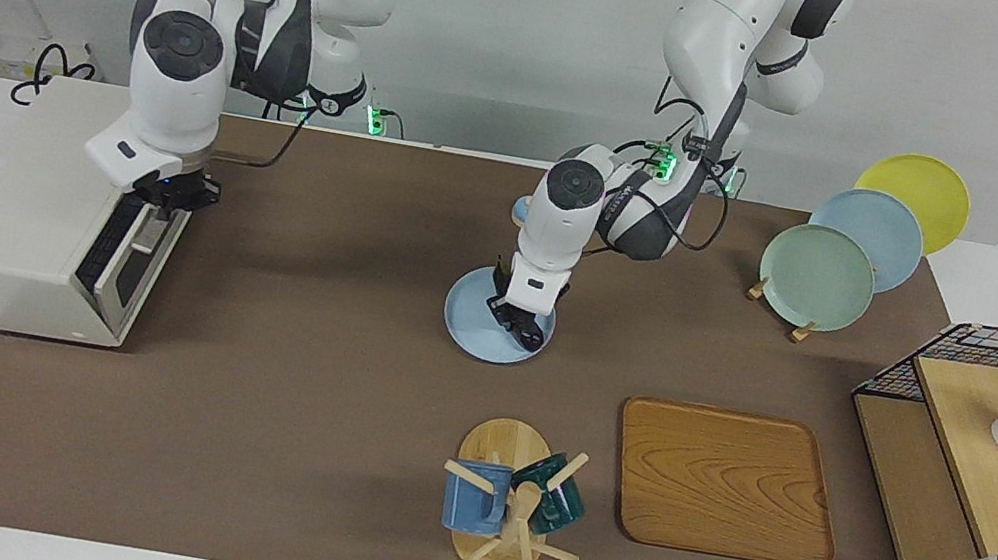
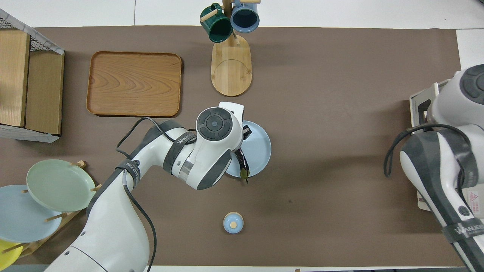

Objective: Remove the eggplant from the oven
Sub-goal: 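Lift the eggplant and carry it toward the wooden tray with the left gripper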

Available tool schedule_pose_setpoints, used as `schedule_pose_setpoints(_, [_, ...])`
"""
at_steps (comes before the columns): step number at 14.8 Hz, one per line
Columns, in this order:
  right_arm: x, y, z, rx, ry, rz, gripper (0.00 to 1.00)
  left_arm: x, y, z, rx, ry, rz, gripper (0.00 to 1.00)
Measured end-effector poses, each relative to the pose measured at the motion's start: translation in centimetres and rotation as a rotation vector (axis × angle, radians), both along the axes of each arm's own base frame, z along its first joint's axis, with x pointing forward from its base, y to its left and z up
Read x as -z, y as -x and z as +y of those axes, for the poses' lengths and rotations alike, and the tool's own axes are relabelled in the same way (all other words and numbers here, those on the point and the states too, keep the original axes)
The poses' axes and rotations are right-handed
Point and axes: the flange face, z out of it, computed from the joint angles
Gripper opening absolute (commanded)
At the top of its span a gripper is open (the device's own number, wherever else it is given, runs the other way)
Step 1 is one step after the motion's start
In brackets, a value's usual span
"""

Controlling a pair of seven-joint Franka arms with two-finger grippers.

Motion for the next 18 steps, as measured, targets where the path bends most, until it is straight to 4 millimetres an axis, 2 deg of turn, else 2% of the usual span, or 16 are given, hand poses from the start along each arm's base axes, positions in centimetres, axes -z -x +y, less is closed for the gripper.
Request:
schedule_pose_setpoints(1, [-2.3, 0.3, 0.2, 0.036, -0.042, -0.003, 0.00, -0.1, 0.1, -0.1, 0.003, 0.000, -0.002, 0.00])
schedule_pose_setpoints(3, [-8.4, 0.9, 1.5, 0.085, -0.139, -0.029, 0.00, -0.5, -0.2, -0.2, 0.010, -0.003, -0.013, 0.00])
schedule_pose_setpoints(4, [-10.6, 1.2, 2.0, 0.095, -0.168, -0.037, 0.00, -1.0, -0.5, -0.2, 0.012, -0.008, -0.019, 0.00])
schedule_pose_setpoints(5, [-11.7, 1.4, 2.3, 0.100, -0.195, -0.043, 0.00, -1.8, -1.0, -0.1, 0.016, -0.015, -0.020, 0.00])
schedule_pose_setpoints(6, [-12.0, 1.4, 2.7, 0.103, -0.224, -0.046, 0.01, -2.8, -1.7, 0.1, 0.027, -0.022, -0.019, 0.00])
schedule_pose_setpoints(7, [-11.9, 1.3, 3.0, 0.105, -0.247, -0.042, 0.11, -4.1, -2.7, 0.8, 0.043, -0.030, -0.015, 0.00])
schedule_pose_setpoints(8, [-11.5, 1.1, 3.2, 0.106, -0.258, -0.035, 0.14, -5.6, -4.1, 2.0, 0.060, -0.033, -0.014, 0.00])
schedule_pose_setpoints(9, [-11.2, 1.0, 3.2, 0.107, -0.263, -0.029, 0.20, -7.1, -5.6, 3.7, 0.079, -0.034, -0.016, 0.00])
schedule_pose_setpoints(10, [-10.9, 0.8, 3.2, 0.109, -0.265, -0.023, 0.64, -8.6, -7.3, 5.7, 0.098, -0.033, -0.020, 0.00])
schedule_pose_setpoints(11, [-10.7, 0.7, 3.2, 0.110, -0.265, -0.019, 1.00, -9.9, -9.1, 8.2, 0.121, -0.032, -0.023, 0.00])
schedule_pose_setpoints(13, [-10.5, 0.7, 2.7, 0.121, -0.270, -0.018, 1.00, -11.5, -12.7, 14.3, 0.178, -0.021, -0.031, 0.00])
schedule_pose_setpoints(14, [-10.5, 0.6, 2.5, 0.127, -0.276, -0.018, 1.00, -11.7, -14.2, 17.5, 0.216, -0.016, -0.036, 0.00])
schedule_pose_setpoints(16, [-10.4, 0.1, 2.1, 0.134, -0.276, -0.018, 1.00, -11.0, -16.5, 23.8, 0.288, -0.013, -0.037, 0.00])
schedule_pose_setpoints(18, [-10.4, -0.5, 2.1, 0.136, -0.276, -0.015, 1.00, -9.8, -18.5, 28.2, 0.334, -0.007, -0.037, 0.00])
